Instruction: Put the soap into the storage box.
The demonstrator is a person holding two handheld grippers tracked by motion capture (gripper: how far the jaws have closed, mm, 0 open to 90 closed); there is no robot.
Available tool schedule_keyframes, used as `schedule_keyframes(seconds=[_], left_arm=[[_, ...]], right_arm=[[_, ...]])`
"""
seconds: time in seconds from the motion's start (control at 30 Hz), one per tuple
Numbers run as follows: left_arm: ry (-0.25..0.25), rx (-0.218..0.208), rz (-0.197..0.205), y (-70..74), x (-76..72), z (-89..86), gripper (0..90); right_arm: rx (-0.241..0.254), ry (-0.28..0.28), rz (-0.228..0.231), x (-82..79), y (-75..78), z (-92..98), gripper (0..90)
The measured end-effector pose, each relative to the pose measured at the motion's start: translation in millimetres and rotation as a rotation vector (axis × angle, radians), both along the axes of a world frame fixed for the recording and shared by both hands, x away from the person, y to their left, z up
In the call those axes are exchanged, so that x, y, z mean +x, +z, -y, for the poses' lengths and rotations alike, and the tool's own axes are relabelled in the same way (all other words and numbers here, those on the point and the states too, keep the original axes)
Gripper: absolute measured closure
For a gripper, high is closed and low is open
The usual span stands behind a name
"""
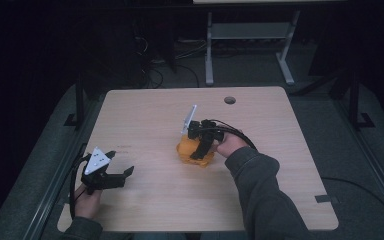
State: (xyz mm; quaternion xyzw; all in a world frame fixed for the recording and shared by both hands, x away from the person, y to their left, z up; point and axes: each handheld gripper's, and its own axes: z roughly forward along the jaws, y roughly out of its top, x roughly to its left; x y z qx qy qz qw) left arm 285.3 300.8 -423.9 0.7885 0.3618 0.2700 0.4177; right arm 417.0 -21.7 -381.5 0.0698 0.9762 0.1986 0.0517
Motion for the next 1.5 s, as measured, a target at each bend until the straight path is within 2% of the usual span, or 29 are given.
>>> schedule_keyframes(seconds=[0.5,0.6,0.87,0.93,1.03,1.5], left_arm=[[-0.002,-0.001,-0.001,-0.2,0.1,0.3,14.1],[-0.002,-0.001,-0.002,-0.2,0.3,0.4,14.1],[-0.007,0.005,-0.004,-0.4,0.4,1.2,14.1],[-0.008,0.008,-0.002,-0.4,0.4,1.2,14.1],[-0.006,0.005,-0.004,-0.5,0.6,1.3,14.1],[-0.007,0.009,0.0,-0.7,0.7,1.6,14.1]], right_arm=[[-0.001,-0.01,0.007,2.0,-3.9,-2.8,20.5],[0.018,-0.021,-0.002,3.3,-4.9,-1.3,20.3],[0.027,-0.053,-0.011,3.3,-7.7,-1.3,17.6],[0.017,-0.048,-0.006,2.2,-8.5,-2.8,17.4],[0.021,-0.055,-0.015,2.2,-7.7,-2.3,17.3],[0.041,-0.054,-0.006,0.5,-4.5,1.7,17.3]])
